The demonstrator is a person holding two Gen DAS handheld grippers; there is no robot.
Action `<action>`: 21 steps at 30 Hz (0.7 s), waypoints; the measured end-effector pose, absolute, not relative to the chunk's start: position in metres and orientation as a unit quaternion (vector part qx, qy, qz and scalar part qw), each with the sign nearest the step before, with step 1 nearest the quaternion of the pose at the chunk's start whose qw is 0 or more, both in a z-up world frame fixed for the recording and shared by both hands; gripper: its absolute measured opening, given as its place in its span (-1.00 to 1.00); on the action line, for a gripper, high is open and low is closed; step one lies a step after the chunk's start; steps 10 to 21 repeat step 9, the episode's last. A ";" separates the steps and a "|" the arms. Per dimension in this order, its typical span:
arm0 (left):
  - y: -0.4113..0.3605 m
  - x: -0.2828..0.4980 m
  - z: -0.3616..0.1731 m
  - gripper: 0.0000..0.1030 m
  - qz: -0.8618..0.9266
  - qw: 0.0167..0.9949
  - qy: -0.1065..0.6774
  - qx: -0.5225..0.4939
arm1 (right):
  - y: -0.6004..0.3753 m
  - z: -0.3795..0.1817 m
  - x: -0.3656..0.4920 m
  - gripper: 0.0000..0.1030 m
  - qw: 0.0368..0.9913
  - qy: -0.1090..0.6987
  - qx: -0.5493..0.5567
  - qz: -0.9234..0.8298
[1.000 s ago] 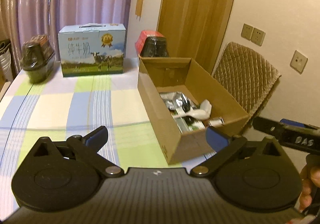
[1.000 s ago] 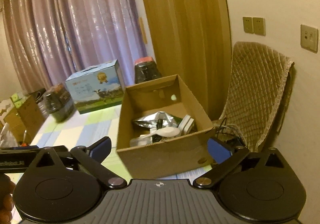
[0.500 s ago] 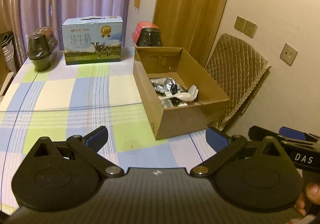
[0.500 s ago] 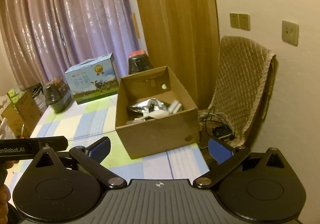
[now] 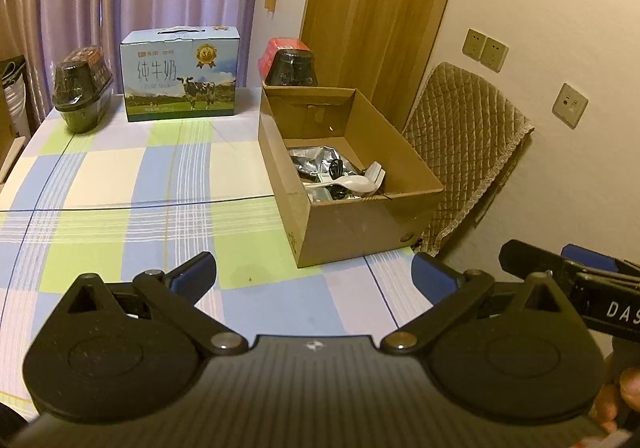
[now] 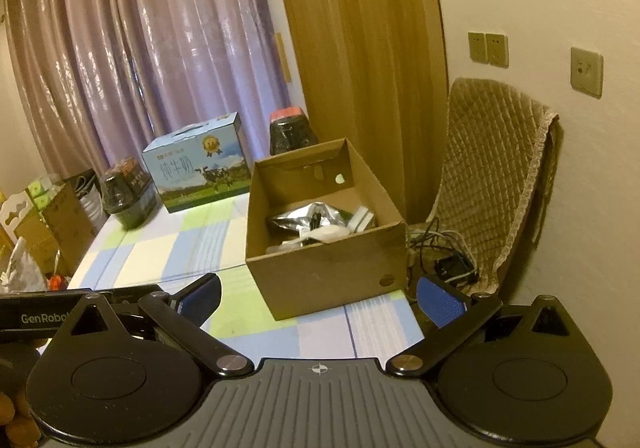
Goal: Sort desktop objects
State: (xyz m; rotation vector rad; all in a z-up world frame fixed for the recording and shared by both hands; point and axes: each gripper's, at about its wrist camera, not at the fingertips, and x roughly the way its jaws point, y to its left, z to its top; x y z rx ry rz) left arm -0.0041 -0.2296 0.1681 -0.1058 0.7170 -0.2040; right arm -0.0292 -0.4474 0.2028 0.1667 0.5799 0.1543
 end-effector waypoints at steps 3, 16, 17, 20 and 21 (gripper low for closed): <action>-0.228 -0.003 0.167 0.98 -0.097 0.930 0.350 -0.053 | -0.446 0.201 -0.028 0.97 0.951 0.288 0.081 0.076; -0.225 -0.001 0.163 0.98 -0.094 0.931 0.350 -0.051 | -0.443 0.197 -0.026 0.97 0.950 0.292 0.078 0.075; -0.225 -0.001 0.163 0.98 -0.094 0.931 0.350 -0.051 | -0.443 0.197 -0.026 0.97 0.950 0.292 0.078 0.075; -0.225 -0.001 0.163 0.98 -0.094 0.931 0.350 -0.051 | -0.443 0.197 -0.026 0.97 0.950 0.292 0.078 0.075; -0.225 -0.001 0.163 0.98 -0.094 0.931 0.350 -0.051 | -0.443 0.197 -0.026 0.97 0.950 0.292 0.078 0.075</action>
